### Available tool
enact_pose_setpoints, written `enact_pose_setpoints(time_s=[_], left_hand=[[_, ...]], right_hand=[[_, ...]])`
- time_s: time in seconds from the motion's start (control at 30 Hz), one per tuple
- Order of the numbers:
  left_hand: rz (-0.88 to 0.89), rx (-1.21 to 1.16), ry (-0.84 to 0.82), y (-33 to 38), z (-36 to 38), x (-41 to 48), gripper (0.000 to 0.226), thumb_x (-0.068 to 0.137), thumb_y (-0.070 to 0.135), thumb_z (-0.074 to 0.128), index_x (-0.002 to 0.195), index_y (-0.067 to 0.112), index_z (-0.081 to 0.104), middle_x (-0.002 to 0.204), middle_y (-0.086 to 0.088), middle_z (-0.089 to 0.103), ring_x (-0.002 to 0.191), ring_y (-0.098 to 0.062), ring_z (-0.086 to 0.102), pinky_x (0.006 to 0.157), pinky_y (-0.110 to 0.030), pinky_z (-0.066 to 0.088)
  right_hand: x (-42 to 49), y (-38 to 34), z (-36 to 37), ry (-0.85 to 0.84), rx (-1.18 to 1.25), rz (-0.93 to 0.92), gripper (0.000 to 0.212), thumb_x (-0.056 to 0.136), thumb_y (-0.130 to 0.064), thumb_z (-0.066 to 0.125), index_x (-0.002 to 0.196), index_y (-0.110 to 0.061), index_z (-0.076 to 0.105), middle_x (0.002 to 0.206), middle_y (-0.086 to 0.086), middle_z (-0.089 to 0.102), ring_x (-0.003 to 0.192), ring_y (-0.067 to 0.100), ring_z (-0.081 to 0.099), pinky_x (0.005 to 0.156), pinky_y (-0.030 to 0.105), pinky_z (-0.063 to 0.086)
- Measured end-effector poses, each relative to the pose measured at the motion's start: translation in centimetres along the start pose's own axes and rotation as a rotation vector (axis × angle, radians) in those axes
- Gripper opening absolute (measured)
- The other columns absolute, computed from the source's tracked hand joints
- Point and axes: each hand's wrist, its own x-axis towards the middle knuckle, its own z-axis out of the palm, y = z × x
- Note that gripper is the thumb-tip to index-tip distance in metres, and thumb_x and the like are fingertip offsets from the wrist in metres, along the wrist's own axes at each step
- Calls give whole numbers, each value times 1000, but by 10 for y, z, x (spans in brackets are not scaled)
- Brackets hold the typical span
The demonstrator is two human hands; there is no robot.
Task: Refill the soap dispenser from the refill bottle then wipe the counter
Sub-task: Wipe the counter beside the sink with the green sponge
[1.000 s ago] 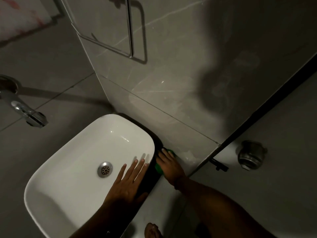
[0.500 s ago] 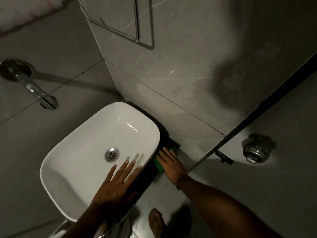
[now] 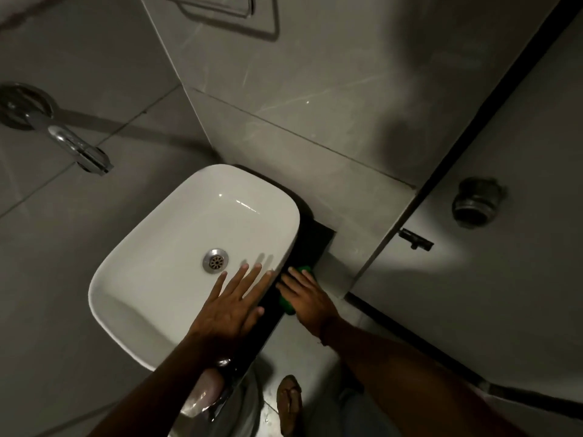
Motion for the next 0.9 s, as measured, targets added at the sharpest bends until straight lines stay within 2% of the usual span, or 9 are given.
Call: enact_pose_setpoints(time_s=[0.13, 0.2, 0.3, 0.53, 0.6, 0.67, 0.77, 0.83, 0.9], left_hand=[[21, -103, -17, -3, -4, -2, 62, 111, 46, 24, 171, 37, 12, 179, 1, 20, 167, -25, 14, 129, -60, 24], [7, -125, -32, -3, -9, -5, 62, 110, 46, 22, 170, 33, 19, 178, -2, 21, 166, -28, 15, 128, -62, 24], [14, -131, -26, -2, -16, -6, 63, 109, 46, 22, 169, 32, 24, 178, -3, 24, 165, -31, 17, 128, -62, 23], [9, -166, -24, 1, -18, -8, 66, 107, 50, 16, 169, 31, 23, 177, -5, 25, 165, -31, 17, 129, -61, 20], [2, -179, -31, 0, -17, -8, 66, 106, 52, 14, 169, 33, 21, 178, -4, 22, 166, -31, 14, 130, -61, 17], [-1, -190, -39, -1, -17, -8, 66, 106, 54, 13, 170, 35, 19, 179, -3, 18, 166, -30, 10, 131, -60, 14], [-1, -200, -37, 0, -18, -9, 66, 106, 53, 13, 170, 35, 19, 179, -4, 18, 167, -29, 10, 132, -61, 13], [-4, -199, -26, 1, -18, -10, 65, 107, 50, 15, 170, 34, 21, 178, -4, 21, 166, -29, 12, 131, -61, 15], [-8, -208, -22, 1, -17, -11, 65, 107, 50, 15, 170, 34, 22, 178, -4, 23, 166, -29, 14, 131, -60, 16]], right_hand=[[-6, -44, 22, 36, 46, -16, 54, 91, -8, 30, 135, -8, 62, 142, 13, 58, 142, 37, 43, 118, 53, 30], [-23, -59, 34, 3, 20, -153, 53, 92, -15, 35, 141, -11, 55, 148, 10, 53, 144, 35, 40, 120, 51, 28], [-46, -54, 39, -45, -25, -245, 62, 89, -8, 26, 148, -14, 47, 156, 10, 43, 148, 36, 32, 121, 50, 27], [-32, -75, 23, 59, 6, 39, 47, 91, -11, 37, 127, -10, 68, 131, 12, 67, 132, 36, 55, 110, 51, 44], [-30, -93, 35, 54, 55, -3, 47, 96, -15, 38, 138, -12, 59, 142, 10, 59, 140, 34, 47, 118, 49, 33], [-41, -101, 46, 27, 25, -131, 55, 97, -17, 26, 147, -15, 49, 153, 9, 48, 145, 33, 38, 121, 49, 26], [-62, -90, 51, 15, -59, -263, 58, 90, -7, 31, 143, -15, 54, 151, 9, 51, 143, 36, 42, 116, 52, 36], [-64, -75, 42, 4, -76, -178, 63, 85, -2, 47, 146, -15, 51, 152, 9, 49, 144, 36, 40, 116, 51, 37], [-57, -71, 30, 52, -47, -64, 59, 86, -5, 43, 143, -12, 54, 149, 11, 53, 142, 37, 43, 116, 52, 37]])
